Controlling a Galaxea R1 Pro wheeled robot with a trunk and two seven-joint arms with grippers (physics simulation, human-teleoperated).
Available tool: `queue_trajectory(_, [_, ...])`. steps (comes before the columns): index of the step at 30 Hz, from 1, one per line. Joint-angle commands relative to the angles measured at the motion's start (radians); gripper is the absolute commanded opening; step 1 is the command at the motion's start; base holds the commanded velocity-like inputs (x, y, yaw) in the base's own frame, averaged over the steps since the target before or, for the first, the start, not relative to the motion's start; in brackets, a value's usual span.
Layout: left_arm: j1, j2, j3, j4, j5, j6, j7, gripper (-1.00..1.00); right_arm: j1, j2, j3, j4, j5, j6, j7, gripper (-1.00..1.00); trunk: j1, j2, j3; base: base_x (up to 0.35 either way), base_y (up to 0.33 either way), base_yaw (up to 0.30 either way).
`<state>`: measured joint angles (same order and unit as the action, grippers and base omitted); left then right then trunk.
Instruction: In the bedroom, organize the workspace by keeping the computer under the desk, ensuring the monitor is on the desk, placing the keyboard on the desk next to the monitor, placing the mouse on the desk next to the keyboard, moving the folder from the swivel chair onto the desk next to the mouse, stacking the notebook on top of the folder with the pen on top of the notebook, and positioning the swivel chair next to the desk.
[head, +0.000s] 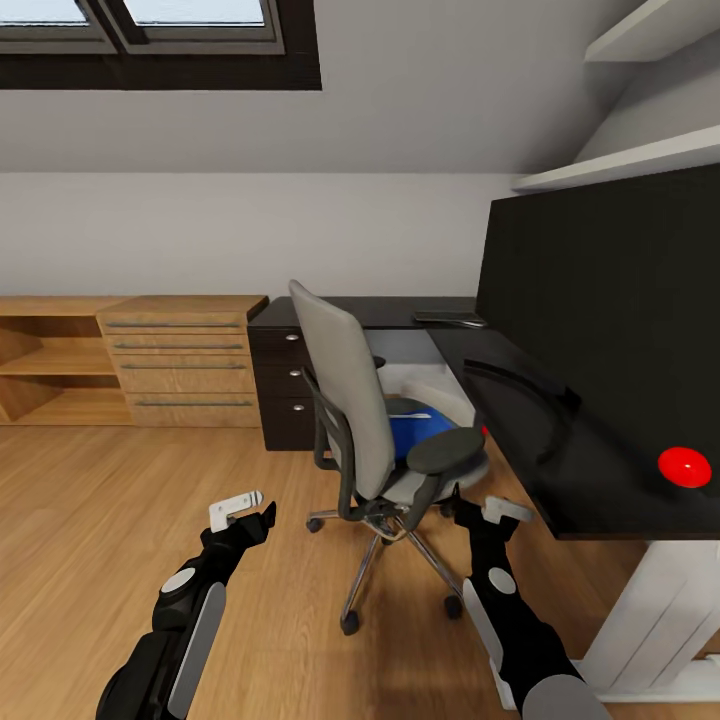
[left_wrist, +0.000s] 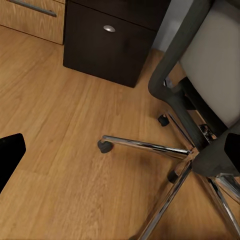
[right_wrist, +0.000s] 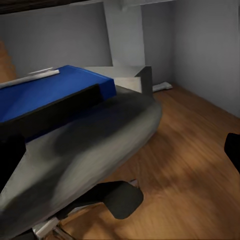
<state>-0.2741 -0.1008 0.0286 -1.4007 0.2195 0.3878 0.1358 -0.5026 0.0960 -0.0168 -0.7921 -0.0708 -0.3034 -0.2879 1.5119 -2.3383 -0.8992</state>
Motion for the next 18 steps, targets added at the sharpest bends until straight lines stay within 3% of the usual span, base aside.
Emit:
queue_trajectory(1, [0.000, 0.000, 0.001, -0.001, 0.011, 0.005, 0.005, 1.00, -0.001, 0.001, -0.001, 0.000, -0.007, -0.009, 0.001, 1.00, 0.000, 0.000, -0.001, 0.000, 0.000, 0.000])
queue_trajectory(7, [0.000, 0.000, 0.001, -0.001, 0.010, 0.005, 0.005, 1.00, -0.001, 0.003, 0.002, 0.002, -0.007, -0.025, 0.001, 1.00, 0.000, 0.000, -0.001, 0.000, 0.000, 0.098])
queue_trajectory(18, [0.000, 0.000, 0.001, 0.000, 0.010, 0.005, 0.005, 1.00, -0.001, 0.010, 0.006, 0.006, -0.006, -0.026, 0.001, 1.00, 0.000, 0.000, -0.001, 0.000, 0.000, 0.270])
